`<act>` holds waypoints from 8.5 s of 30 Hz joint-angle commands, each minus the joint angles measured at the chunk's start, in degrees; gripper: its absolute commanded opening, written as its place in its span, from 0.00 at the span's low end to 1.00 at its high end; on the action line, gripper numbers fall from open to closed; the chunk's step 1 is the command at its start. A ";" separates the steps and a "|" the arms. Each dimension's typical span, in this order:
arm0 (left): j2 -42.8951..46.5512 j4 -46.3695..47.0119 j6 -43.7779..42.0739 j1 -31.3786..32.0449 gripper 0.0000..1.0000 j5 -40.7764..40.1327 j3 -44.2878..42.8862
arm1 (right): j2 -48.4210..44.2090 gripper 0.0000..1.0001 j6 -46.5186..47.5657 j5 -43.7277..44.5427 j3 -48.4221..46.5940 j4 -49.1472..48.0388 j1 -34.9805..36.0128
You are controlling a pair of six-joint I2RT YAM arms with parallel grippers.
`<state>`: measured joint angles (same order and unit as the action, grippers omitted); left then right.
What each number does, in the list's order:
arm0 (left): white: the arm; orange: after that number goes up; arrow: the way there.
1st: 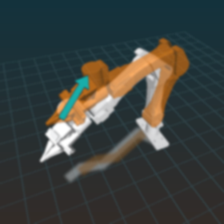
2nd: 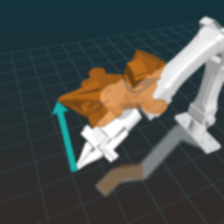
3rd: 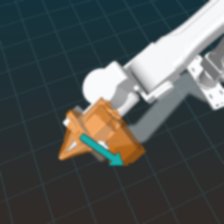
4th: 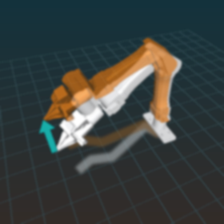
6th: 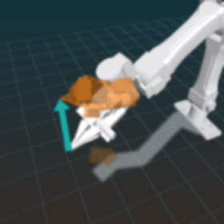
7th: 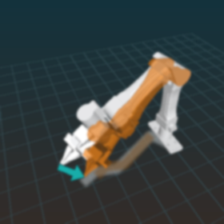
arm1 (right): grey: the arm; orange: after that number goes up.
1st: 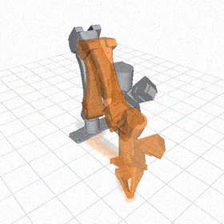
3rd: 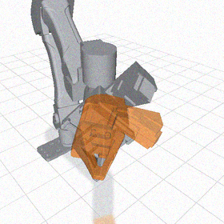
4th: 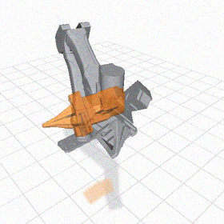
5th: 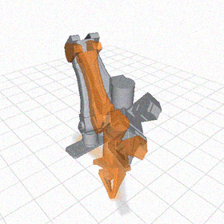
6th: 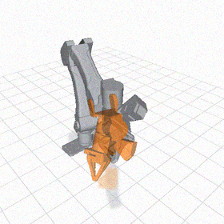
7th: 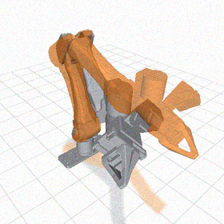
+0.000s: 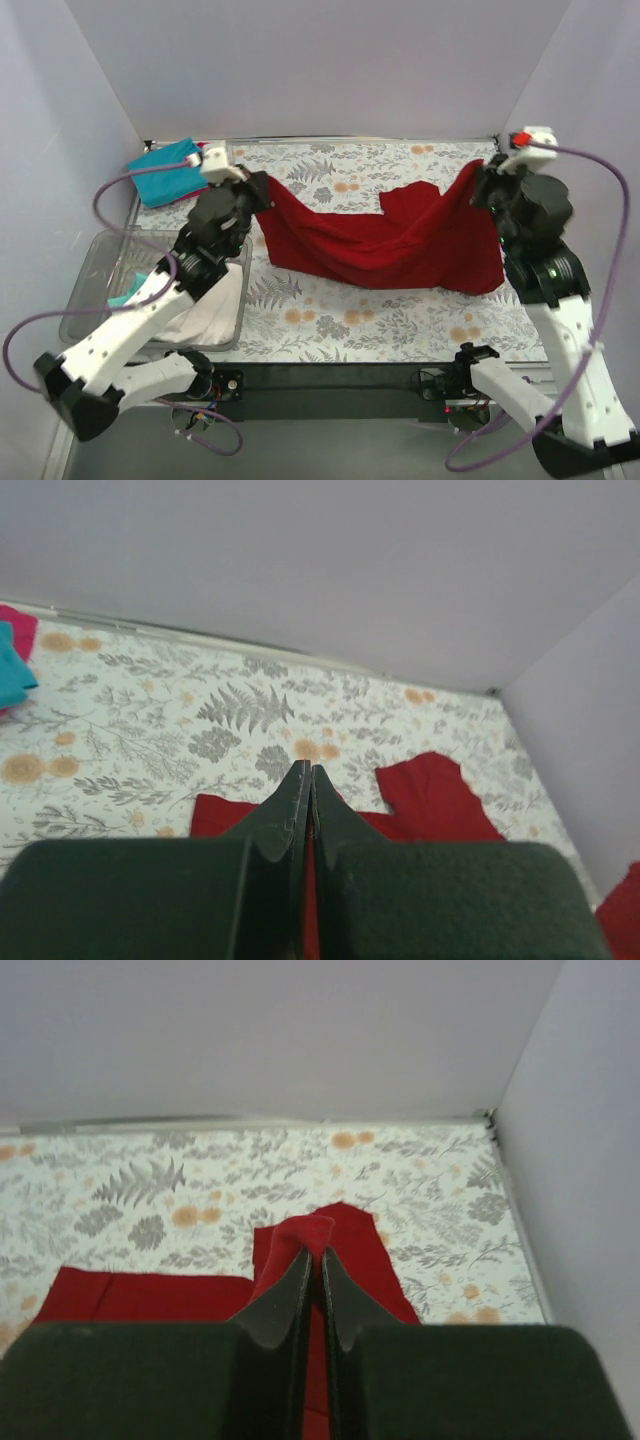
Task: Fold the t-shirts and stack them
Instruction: Flatten the tshirt out
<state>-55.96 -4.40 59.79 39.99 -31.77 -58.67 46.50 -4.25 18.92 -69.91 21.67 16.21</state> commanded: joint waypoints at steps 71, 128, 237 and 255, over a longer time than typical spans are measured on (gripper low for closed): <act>-3.61 11.42 8.85 -32.69 0.00 43.46 -11.76 | 4.46 0.01 15.86 -9.34 -13.96 -32.03 -6.10; -65.58 23.83 11.05 5.89 0.90 34.84 -8.99 | 61.94 0.62 -5.68 -11.62 5.23 -15.18 -6.89; -22.10 15.83 18.60 13.10 0.95 4.44 26.76 | 11.86 0.68 -11.92 -7.41 39.40 -5.67 -12.25; -12.77 12.76 21.77 12.57 0.96 2.59 33.98 | 28.28 0.75 -14.56 7.19 35.38 -3.66 -13.22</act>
<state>-70.96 10.33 80.05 52.97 -26.70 -25.52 71.07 -18.28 21.08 -31.55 16.73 3.79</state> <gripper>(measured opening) 0.956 0.741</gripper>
